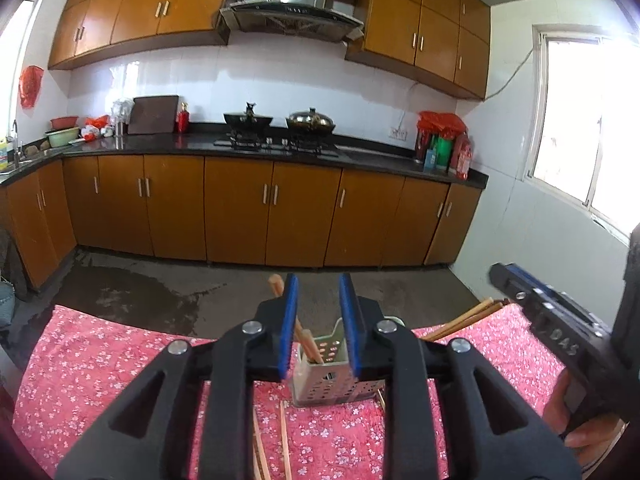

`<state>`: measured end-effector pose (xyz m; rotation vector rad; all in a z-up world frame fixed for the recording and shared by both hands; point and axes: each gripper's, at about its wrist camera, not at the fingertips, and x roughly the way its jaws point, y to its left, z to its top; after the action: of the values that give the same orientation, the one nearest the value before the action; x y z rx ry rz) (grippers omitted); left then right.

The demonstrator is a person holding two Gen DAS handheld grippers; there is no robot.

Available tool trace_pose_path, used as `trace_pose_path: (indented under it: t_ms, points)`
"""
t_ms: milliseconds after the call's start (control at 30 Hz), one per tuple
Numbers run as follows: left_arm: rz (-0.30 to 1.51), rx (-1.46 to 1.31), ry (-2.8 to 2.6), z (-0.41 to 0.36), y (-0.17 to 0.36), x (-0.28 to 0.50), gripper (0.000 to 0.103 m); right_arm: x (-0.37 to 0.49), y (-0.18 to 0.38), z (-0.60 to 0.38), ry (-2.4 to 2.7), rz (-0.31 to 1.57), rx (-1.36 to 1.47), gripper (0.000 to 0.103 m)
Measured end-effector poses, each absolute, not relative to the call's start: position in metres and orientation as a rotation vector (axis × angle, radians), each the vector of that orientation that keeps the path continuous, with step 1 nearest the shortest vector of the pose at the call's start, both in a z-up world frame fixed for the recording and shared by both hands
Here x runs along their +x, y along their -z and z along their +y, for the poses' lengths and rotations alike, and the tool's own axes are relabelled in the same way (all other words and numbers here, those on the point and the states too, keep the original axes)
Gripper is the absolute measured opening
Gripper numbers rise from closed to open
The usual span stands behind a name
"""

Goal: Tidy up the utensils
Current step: 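Carry the right gripper's chopstick into the holder and open while the left gripper drops its own, then move both open grippers back down toward the loose chopsticks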

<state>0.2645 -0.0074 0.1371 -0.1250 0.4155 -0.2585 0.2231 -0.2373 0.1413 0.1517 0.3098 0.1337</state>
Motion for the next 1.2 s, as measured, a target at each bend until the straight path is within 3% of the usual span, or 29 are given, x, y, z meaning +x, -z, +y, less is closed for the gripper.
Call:
trace_pose_path:
  t_ms: [233, 467, 533, 633, 967, 1067, 1200]
  points:
    - [0.390, -0.094, 0.186, 0.033, -0.126, 0.212, 0.030, 0.177, -0.125, -0.263, -0.076, 0.336, 0.170, 0.031]
    - [0.571, -0.034, 0.055, 0.065, -0.036, 0.196, 0.031, 0.183, -0.005, -0.278, -0.039, 0.700, 0.220, 0.030]
    - [0.637, -0.048, 0.051, 0.070, -0.008, 0.195, 0.031, 0.187, 0.031, -0.270, -0.065, 0.800, 0.212, 0.021]
    - [0.715, -0.065, 0.045, 0.073, 0.022, 0.195, 0.031, 0.187, 0.064, -0.260, -0.098, 0.888, 0.210, 0.017]
    - [0.820, -0.106, 0.088, 0.058, 0.060, 0.200, 0.031, 0.191, 0.087, -0.246, -0.122, 0.938, 0.175, 0.015]
    - [0.846, -0.120, 0.101, 0.054, 0.068, 0.201, 0.030, 0.191, 0.088, -0.242, -0.096, 0.926, 0.111, 0.010]
    - [0.876, -0.137, 0.119, 0.050, 0.079, 0.203, 0.024, 0.193, 0.091, -0.258, 0.018, 0.901, 0.124, 0.008]
